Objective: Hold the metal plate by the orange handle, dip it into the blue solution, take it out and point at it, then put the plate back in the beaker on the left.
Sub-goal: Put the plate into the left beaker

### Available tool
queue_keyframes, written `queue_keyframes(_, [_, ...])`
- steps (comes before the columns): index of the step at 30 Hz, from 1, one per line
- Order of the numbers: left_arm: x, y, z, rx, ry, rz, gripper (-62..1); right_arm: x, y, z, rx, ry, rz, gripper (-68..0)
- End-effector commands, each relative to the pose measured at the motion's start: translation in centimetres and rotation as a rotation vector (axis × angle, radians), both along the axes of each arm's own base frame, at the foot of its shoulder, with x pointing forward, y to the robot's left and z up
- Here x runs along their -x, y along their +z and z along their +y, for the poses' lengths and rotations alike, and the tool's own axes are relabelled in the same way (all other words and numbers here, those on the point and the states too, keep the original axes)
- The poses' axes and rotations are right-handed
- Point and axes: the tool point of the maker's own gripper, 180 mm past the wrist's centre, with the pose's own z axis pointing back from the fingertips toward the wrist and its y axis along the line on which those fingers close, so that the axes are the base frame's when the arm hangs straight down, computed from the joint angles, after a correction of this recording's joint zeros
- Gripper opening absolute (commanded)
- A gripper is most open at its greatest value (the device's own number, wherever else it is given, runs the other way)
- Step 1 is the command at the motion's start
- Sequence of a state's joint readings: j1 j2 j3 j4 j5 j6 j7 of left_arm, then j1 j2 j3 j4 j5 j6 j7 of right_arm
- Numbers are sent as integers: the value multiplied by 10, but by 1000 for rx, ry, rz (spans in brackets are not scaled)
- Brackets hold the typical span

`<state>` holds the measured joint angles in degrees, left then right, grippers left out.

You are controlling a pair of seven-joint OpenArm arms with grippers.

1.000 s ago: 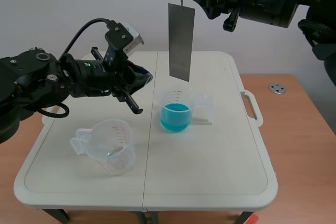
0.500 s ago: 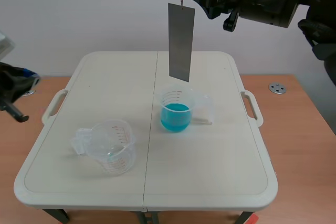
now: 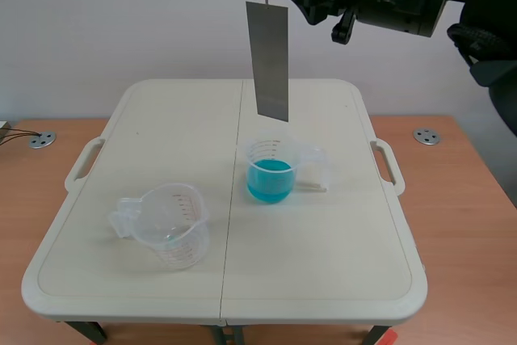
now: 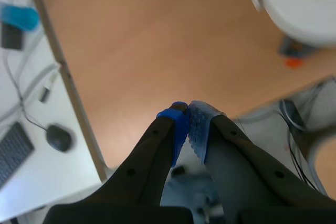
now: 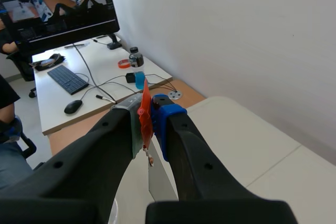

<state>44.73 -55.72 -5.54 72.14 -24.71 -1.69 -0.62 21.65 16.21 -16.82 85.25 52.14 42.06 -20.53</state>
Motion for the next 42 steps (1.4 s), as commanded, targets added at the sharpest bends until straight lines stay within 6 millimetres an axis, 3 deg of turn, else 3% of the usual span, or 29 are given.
queue_keyframes(1, [14, -8, -10, 42, 7, 8, -582, 4, 22, 5, -25, 32, -61, -660])
queue_keyframes(6, [78, -33, -30, 112, 33, 113, -582, 11, 22, 17, -40, 70, -67, -660])
queue_keyframes(10, [117, -46, -53, 168, 19, 185, -582, 17, 20, 26, -42, 102, -63, -660])
queue_keyframes(24, [202, -80, -144, 334, -46, 405, -582, 44, 13, 58, -31, 217, -60, -660])
queue_keyframes(31, [226, -84, -164, 368, -69, 482, -582, 57, 6, 73, -28, 272, -44, -660])
queue_keyframes(42, [229, -84, -167, 373, -74, 491, -582, 80, -1, 96, -45, 361, -24, -660])
